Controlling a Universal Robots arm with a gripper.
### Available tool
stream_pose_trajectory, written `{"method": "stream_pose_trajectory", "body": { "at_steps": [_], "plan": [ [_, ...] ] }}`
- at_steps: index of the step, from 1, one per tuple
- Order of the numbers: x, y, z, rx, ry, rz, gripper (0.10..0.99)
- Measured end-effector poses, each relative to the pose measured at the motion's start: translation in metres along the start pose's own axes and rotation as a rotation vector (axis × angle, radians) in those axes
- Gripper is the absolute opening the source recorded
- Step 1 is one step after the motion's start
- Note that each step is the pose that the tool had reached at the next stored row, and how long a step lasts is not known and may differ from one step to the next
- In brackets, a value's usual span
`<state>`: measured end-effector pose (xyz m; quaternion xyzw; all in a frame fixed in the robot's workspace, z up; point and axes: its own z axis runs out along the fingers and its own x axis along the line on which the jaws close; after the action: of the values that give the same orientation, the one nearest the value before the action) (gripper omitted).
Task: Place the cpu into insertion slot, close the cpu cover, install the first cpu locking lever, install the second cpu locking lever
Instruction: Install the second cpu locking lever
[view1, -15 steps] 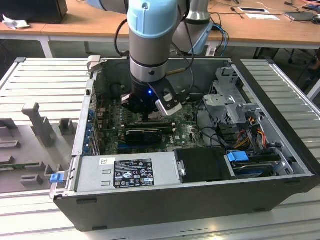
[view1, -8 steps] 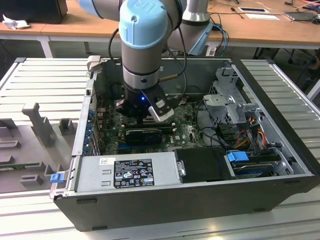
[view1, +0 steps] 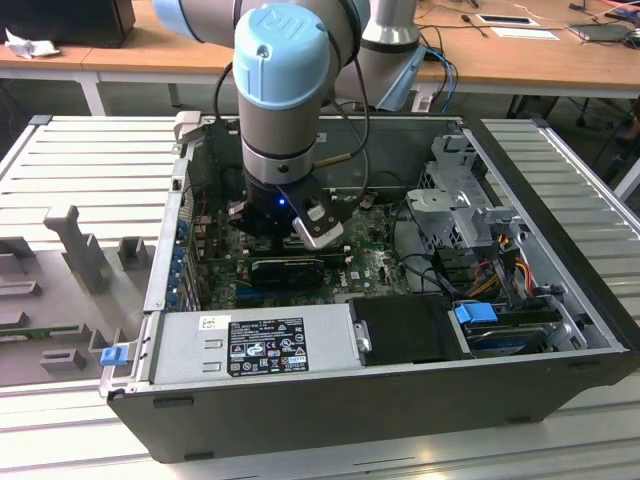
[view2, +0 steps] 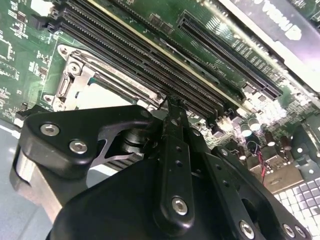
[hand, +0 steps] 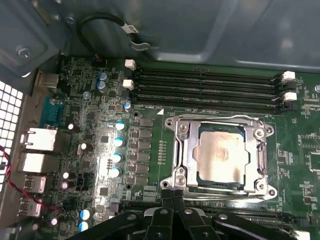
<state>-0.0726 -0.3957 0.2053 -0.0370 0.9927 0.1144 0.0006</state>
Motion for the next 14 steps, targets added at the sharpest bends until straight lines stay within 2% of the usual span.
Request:
{"method": "stream_pose_trajectory", "body": {
  "at_steps": [4,12,14],
  "plan": [
    [0.0001,-0.0007,0.0029,-0.014,-0.0009,0.0,0.106],
    [0.0021,-0.0017,0.0084,-0.057,-0.0043,0.0,0.106],
    [0.003,-0.0017,0.0086,-0.063,-0.0046,-0.001,0.106]
  ]
}}
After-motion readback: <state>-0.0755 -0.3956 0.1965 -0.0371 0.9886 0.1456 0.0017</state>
